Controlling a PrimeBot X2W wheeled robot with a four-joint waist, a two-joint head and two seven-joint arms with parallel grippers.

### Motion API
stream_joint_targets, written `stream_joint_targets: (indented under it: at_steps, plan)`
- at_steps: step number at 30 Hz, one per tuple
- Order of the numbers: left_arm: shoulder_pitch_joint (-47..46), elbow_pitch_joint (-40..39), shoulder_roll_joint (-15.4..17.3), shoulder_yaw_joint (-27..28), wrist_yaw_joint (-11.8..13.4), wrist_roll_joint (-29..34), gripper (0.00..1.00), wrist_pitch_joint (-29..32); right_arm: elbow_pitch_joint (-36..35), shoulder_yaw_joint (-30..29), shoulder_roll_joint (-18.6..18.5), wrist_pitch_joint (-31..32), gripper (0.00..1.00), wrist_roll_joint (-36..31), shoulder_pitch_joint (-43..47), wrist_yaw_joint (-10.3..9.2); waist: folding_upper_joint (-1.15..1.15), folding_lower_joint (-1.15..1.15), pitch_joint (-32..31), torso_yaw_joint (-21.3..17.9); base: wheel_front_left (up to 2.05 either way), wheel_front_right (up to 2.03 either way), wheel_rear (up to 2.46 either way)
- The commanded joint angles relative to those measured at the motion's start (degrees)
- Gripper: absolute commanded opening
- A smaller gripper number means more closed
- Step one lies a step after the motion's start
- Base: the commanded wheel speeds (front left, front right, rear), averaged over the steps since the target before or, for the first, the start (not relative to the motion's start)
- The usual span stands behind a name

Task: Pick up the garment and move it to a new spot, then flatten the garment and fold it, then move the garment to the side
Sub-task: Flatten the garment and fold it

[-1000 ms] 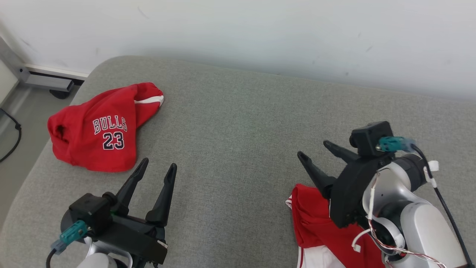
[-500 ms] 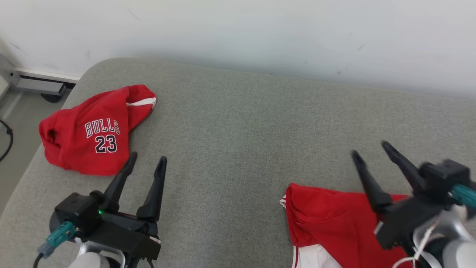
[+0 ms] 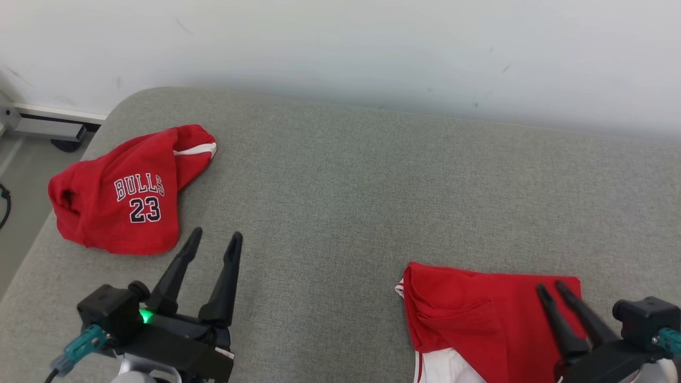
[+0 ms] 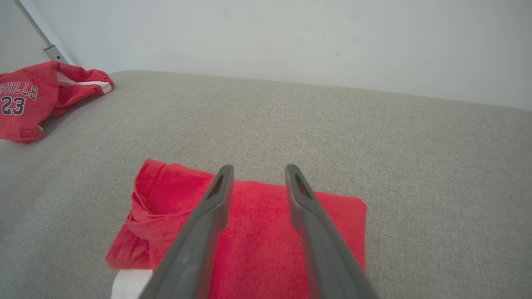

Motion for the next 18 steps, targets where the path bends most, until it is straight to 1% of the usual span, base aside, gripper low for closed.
stream_joint_targets:
  at_steps: [1,4,6,11,14,18]
  plan:
    - [0.5,0.3,0.4,-0.5,-0.6,0.0,1.00,0.5,0.3,0.0,-0.8,-0.9,0.00,0.4,0.7,-0.06,0.00,0.00,0.2,0.0,0.00,0.00,0.00]
    - [-0.2,0.7,0.3,-1.0,0.0,0.8,1.00,0.8,2.1,0.3,-2.6,-1.8,0.00,0.0,1.6,-0.06,0.00,0.00,0.4,0.1,0.00,0.00,0.00]
    - [-0.6,1.1,0.1,-1.0,-0.1,0.8,1.00,0.7,3.7,0.7,-3.7,-2.1,0.00,-0.4,2.4,-0.06,0.00,0.00,0.6,0.3,0.00,0.00,0.00]
    - [-1.0,1.8,0.0,-0.9,-0.6,0.5,1.00,0.4,6.2,4.7,-7.0,-0.8,0.00,-0.6,3.6,-0.06,0.00,0.00,0.8,0.5,0.00,0.00,0.00]
    - [-1.1,2.0,0.0,-0.9,-0.7,0.4,1.00,0.3,6.5,5.7,-7.0,0.1,0.00,0.3,3.4,-0.06,0.00,0.00,0.7,0.6,0.00,0.00,0.00]
    - [-1.1,2.3,0.0,-1.0,-1.2,0.2,1.00,0.2,6.3,6.5,-6.8,3.8,0.00,0.9,2.9,-0.06,0.00,0.00,0.6,0.7,0.00,0.00,0.00]
